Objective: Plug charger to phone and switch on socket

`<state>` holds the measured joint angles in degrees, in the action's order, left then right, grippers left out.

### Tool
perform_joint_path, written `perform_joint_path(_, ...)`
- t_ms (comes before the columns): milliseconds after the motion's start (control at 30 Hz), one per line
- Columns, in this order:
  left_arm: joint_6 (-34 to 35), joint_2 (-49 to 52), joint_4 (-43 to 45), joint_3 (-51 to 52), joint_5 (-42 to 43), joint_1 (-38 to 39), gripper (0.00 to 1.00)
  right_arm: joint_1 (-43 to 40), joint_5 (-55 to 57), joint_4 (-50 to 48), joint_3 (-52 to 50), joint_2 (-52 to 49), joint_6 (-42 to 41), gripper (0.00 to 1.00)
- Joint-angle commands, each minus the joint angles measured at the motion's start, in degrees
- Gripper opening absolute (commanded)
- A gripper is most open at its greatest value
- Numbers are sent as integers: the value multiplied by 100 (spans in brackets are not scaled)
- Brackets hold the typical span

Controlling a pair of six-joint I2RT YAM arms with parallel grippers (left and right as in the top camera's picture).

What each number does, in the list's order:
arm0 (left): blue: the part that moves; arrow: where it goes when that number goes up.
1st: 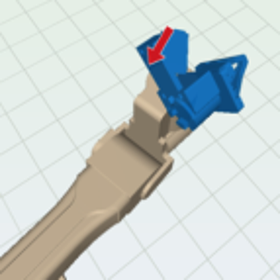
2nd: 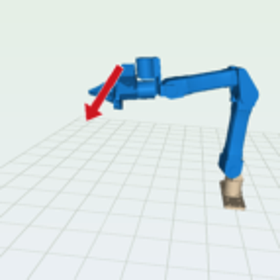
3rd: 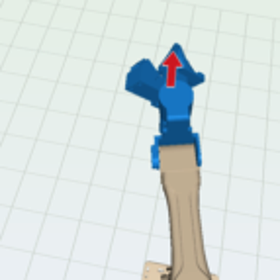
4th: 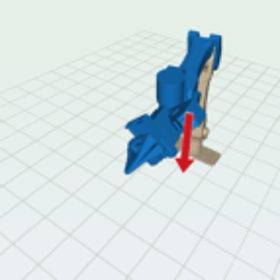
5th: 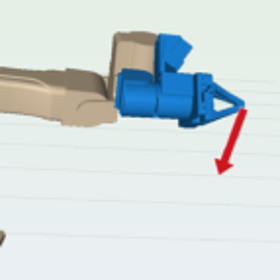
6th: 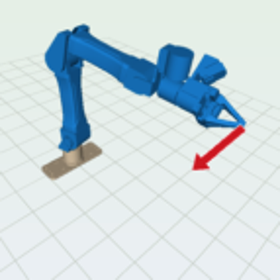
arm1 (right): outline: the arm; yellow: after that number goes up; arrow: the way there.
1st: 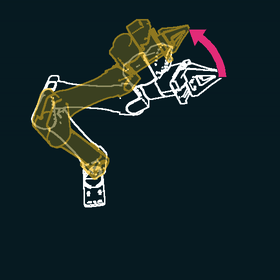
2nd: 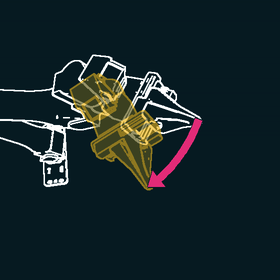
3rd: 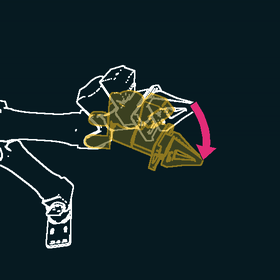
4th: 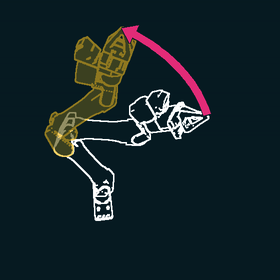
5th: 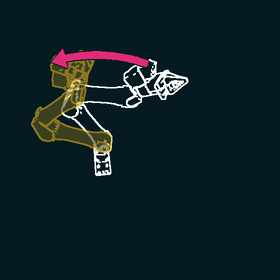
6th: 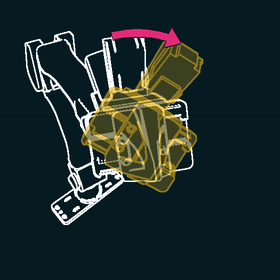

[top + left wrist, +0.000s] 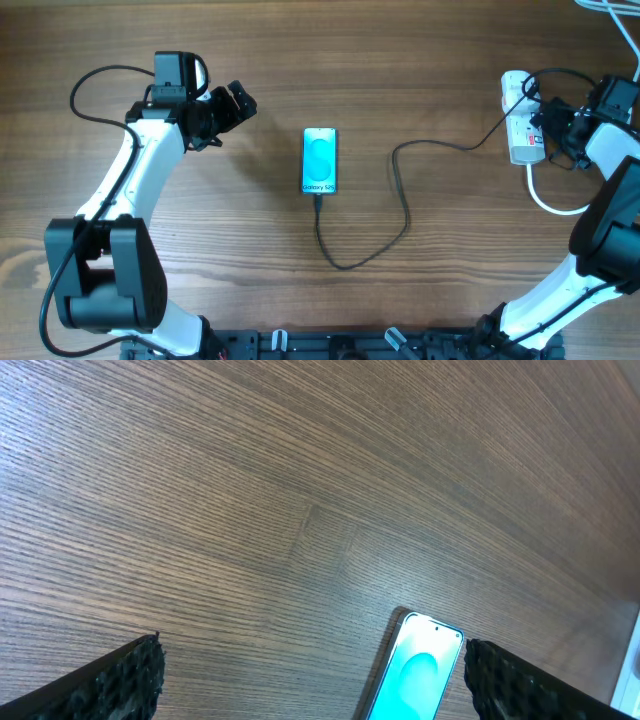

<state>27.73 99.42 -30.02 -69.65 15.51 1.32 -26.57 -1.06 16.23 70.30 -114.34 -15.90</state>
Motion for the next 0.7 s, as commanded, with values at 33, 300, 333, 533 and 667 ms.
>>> perform_joint_path(33, -26, -17, -4, -55, 46, -22, 100, 74, -157, -192, -68, -214, 240, 100)
perform_joint_path(300, -26, -17, -4, -55, 48, -22, 100, 76, -170, -59, -68, -214, 254, 100)
perform_joint_path(333, -26, -17, -4, -55, 48, -22, 100, 85, -210, -15, -68, -214, 284, 100)
perform_joint_path(533, -26, -17, -4, -55, 48, -22, 100, 208, -376, 68, -68, -229, 542, 100)
perform_joint_path(667, -26, -17, -4, -55, 46, -22, 100, 234, -380, 120, -68, -247, 540, 100)
